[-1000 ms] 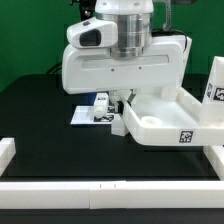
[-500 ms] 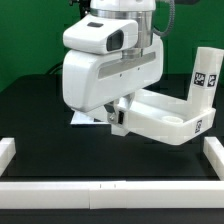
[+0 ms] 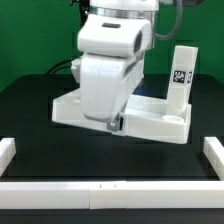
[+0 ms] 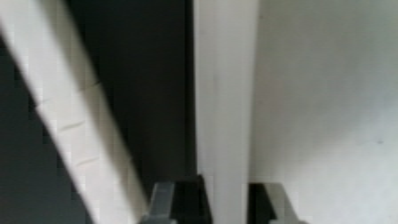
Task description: Assemble desk
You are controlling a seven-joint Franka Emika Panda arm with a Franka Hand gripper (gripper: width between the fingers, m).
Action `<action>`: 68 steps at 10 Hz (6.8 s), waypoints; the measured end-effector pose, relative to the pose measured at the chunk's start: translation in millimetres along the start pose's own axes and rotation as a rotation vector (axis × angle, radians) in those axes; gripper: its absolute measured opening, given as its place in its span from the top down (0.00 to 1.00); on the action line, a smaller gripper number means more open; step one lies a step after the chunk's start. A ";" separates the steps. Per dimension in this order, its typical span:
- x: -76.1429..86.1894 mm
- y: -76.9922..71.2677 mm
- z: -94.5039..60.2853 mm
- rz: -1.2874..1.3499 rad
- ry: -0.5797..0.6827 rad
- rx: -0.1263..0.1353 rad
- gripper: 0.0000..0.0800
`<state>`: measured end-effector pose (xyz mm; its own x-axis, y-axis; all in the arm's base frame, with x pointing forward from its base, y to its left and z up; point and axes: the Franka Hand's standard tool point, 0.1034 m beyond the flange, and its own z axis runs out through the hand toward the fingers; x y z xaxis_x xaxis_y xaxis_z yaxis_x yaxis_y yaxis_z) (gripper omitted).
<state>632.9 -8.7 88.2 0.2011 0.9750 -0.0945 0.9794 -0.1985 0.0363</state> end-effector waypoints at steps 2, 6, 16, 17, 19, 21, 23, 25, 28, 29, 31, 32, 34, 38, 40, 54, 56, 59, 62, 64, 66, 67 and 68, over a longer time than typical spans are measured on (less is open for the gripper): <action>-3.7 -2.5 3.3 0.012 -0.002 0.006 0.93; 3.3 15.3 12.8 -0.092 0.009 -0.009 0.93; 21.7 13.5 44.9 -0.058 0.022 0.013 0.93; 24.0 11.6 47.8 -0.056 0.023 0.018 0.93; 32.9 11.1 49.0 -0.061 0.024 0.009 0.93; 37.2 10.4 54.9 -0.072 0.028 -0.009 0.93; 37.8 12.7 55.5 -0.081 0.028 -0.033 0.93; 40.8 14.8 54.6 -0.101 0.015 -0.041 0.93; 48.3 14.8 54.0 -0.099 0.001 -0.002 0.93; 48.0 14.8 54.1 -0.099 0.001 -0.002 0.93; 47.2 15.0 53.9 -0.096 0.001 -0.002 0.82; 46.6 15.3 53.9 -0.094 0.001 -0.002 0.58; 35.8 22.3 34.1 -0.080 -0.002 -0.021 0.35; 17.7 11.5 -13.2 0.125 0.012 -0.033 0.19; 18.1 11.9 -12.2 0.297 0.015 -0.031 0.19; -35.9 -108.7 -66.8 1.604 0.058 0.090 0.19; -27.3 -116.5 -47.6 1.723 0.073 0.081 0.19; -25.0 -118.1 -45.4 1.752 0.073 0.100 0.19; -31.8 -153.8 -5.2 1.815 0.049 0.165 0.19; -26.5 -162.6 9.5 1.827 0.049 0.149 0.19; -26.6 -162.3 9.2 1.822 0.050 0.151 0.19; -26.5 -162.4 9.2 1.821 0.050 0.151 0.19; -28.1 -163.3 11.0 1.822 0.052 0.159 0.19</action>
Offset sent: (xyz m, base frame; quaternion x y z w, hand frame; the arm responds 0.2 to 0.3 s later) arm 0.0000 0.0000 0.0000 0.0000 0.0000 0.0000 1.0000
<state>467.5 -4.7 74.0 0.8977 -0.4400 -0.0221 -0.4406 -0.8969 -0.0376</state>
